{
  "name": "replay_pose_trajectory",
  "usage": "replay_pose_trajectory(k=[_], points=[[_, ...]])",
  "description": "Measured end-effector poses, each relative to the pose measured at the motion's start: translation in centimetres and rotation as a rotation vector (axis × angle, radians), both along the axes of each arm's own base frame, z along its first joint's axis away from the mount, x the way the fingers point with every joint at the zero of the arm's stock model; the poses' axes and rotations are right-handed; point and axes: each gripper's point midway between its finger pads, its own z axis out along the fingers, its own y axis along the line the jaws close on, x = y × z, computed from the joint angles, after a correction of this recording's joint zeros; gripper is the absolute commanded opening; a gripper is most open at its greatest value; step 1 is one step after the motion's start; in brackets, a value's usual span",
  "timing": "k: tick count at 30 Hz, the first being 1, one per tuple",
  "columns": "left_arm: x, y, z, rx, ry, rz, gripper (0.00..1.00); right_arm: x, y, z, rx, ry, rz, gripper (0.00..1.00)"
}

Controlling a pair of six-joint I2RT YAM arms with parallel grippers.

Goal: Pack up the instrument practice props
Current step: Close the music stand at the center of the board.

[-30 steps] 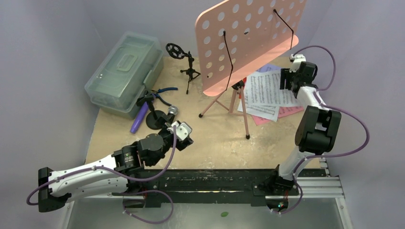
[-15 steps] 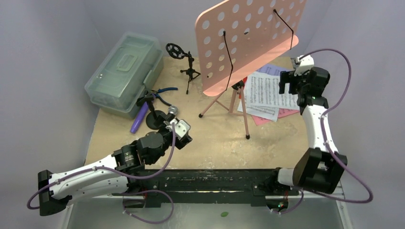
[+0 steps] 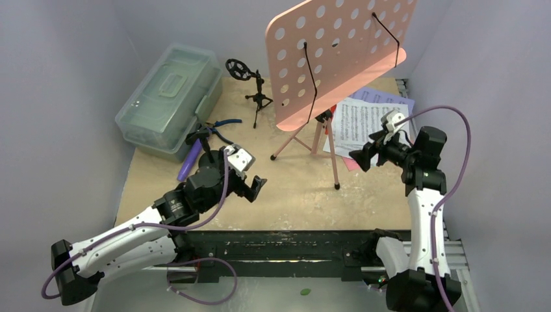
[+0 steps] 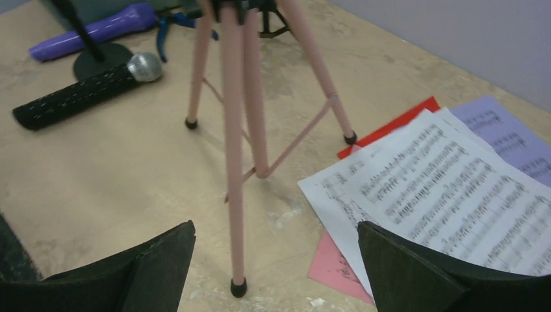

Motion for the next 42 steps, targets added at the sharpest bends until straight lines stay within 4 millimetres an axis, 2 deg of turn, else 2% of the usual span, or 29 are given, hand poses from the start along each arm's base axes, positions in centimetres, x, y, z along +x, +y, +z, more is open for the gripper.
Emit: replay_pose_trajectory(k=[6, 11, 17, 21, 25, 28, 36, 40, 42], points=[[-2.1, -4.0, 1.7, -0.236, 0.064, -0.164, 0.96, -3.4, 3.2, -1.1, 0.006, -0.072, 0.234, 0.99], [-2.1, -6.5, 0.3, -0.26, 0.075, -0.237, 0.95, -4.4, 4.1, -1.4, -0.004, -0.115, 0.311, 0.99], [0.6, -9.3, -2.1, -0.163, -0.021, -0.265, 0.94, -4.5, 4.1, -1.4, -0.017, -0.135, 0.325, 0.99], [2.7, -11.0, -3.3, -0.13, -0.099, -0.256, 0.85, -4.8, 4.2, -1.6, -0.017, -0.145, 0.322, 0.99], [5.8, -12.4, -5.1, -0.084, -0.128, -0.208, 0.78, -4.8, 4.3, -1.5, -0.009, -0.155, 0.312, 0.99], [8.3, -12.6, -5.5, -0.075, -0.148, -0.15, 0.74, -4.6, 4.5, -1.4, -0.003, -0.164, 0.311, 0.99], [12.8, -11.5, -3.8, -0.123, -0.213, -0.053, 0.6, -3.3, 6.1, -2.7, -0.008, -0.153, 0.336, 0.95], [14.1, -12.2, -2.7, -0.144, -0.232, -0.068, 0.54, -1.6, 7.1, -3.7, -0.005, -0.122, 0.336, 0.91], [14.8, -12.9, -2.1, -0.156, -0.24, -0.089, 0.5, -0.6, 7.4, -4.1, -0.003, -0.108, 0.326, 0.83]])
